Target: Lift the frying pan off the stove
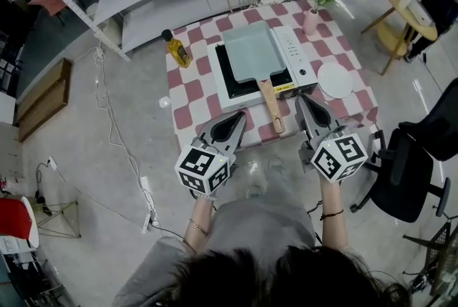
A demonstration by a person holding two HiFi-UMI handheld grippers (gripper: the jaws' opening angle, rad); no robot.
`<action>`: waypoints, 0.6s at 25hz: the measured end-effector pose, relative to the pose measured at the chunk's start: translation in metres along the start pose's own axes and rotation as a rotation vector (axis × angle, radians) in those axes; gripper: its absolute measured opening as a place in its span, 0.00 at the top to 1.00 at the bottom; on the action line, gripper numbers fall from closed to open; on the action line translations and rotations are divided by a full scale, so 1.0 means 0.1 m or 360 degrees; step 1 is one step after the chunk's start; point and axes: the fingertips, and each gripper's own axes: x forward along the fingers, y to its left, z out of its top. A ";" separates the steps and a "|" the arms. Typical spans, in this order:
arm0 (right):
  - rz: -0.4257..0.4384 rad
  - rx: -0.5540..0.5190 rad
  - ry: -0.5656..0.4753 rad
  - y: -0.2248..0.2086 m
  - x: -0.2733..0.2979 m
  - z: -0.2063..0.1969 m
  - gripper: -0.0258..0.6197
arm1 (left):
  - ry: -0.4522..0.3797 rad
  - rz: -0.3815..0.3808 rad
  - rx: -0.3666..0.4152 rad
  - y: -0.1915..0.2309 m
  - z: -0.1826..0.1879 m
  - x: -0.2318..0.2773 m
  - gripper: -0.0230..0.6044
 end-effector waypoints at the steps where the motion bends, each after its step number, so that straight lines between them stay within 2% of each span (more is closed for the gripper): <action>1: 0.0023 0.0000 0.0010 -0.03 0.05 0.00 0.93 | 0.0012 0.0014 -0.0007 0.02 -0.01 0.04 0.91; 7: 0.0138 -0.0014 0.0091 -0.22 0.32 -0.04 0.93 | 0.0046 0.0063 -0.0047 0.12 -0.03 0.30 0.91; 11: 0.0218 0.0047 0.0167 -0.35 0.50 -0.08 0.93 | 0.0072 0.0082 -0.0110 0.18 -0.03 0.45 0.91; 15: 0.0306 0.0122 0.0259 -0.45 0.66 -0.15 0.92 | 0.0127 0.0153 -0.0186 0.25 -0.08 0.57 0.91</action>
